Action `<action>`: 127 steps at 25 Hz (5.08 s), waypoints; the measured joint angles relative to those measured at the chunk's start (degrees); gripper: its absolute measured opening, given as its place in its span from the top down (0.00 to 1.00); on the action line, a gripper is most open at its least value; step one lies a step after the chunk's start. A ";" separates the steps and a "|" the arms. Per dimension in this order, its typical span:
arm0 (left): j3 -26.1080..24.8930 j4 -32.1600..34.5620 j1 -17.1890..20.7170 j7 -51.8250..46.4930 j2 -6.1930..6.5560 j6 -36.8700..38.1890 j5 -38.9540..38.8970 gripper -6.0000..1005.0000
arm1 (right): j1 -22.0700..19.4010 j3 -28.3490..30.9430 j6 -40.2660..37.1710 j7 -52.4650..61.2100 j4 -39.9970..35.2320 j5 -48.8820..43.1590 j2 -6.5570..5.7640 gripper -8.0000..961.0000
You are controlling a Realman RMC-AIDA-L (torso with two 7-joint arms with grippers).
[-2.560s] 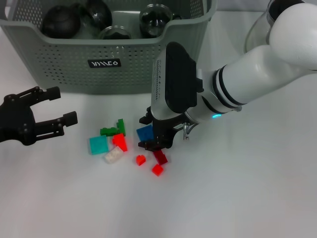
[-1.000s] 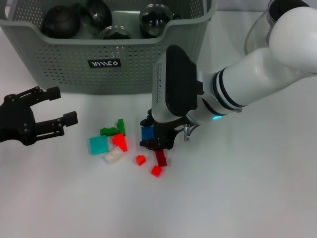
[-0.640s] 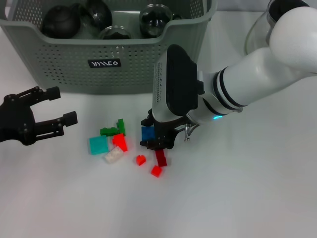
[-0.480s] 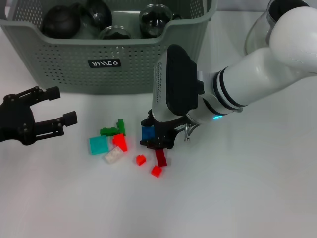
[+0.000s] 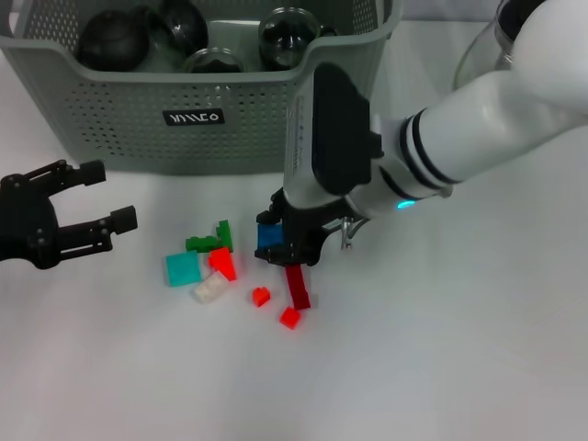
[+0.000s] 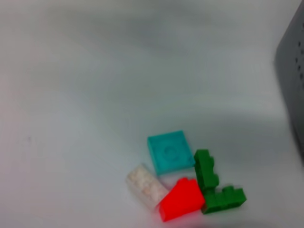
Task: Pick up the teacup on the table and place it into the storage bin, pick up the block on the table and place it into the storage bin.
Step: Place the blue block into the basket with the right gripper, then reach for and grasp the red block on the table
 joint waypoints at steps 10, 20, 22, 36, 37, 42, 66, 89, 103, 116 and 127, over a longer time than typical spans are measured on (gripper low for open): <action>-0.17 1.76 2.26 0.05 0.11 0.67 0.00 0.14 | -5.31 22.72 -24.32 1.71 -13.73 -8.02 -1.87 0.55; -0.55 1.92 2.87 0.06 -0.07 0.79 0.00 0.14 | -3.49 52.08 -56.01 10.06 -34.73 -5.56 -1.56 0.55; -0.54 1.83 2.64 0.06 -0.08 0.78 0.00 0.14 | -0.78 55.71 -55.59 12.31 -35.78 -4.81 -1.44 0.55; -0.47 1.35 1.01 -0.22 0.21 0.53 -0.37 0.14 | 18.74 46.00 -2.87 20.90 -6.07 -22.35 -0.40 0.55; -0.47 1.39 0.91 -0.27 0.32 0.61 -0.37 0.14 | 19.67 45.03 -0.72 20.76 -3.29 -22.63 -0.40 0.55; -0.51 1.59 0.78 -0.30 0.49 0.72 -0.09 0.14 | 20.48 39.53 3.08 21.29 1.24 -22.60 -0.24 0.55; -0.16 1.62 1.20 -0.01 0.43 0.33 0.09 0.14 | -6.80 40.14 -37.93 9.08 -33.50 -9.18 -1.14 0.16; -0.69 1.20 1.20 -0.51 0.29 -0.01 -0.35 0.14 | -6.90 20.18 -32.75 9.18 -20.95 -24.17 -0.25 0.17; -0.70 0.60 1.31 -0.53 0.09 -0.06 -0.35 0.14 | -6.57 6.98 -19.94 9.36 -17.83 -21.69 0.21 0.16; -0.70 0.44 1.46 -0.53 0.10 -0.10 -0.35 0.14 | -6.18 4.48 -18.28 9.86 -16.27 -20.75 0.29 0.12; -0.69 0.44 1.46 -0.53 0.10 -0.09 -0.19 0.14 | -5.84 2.07 -15.53 9.91 -14.61 -19.31 0.47 0.12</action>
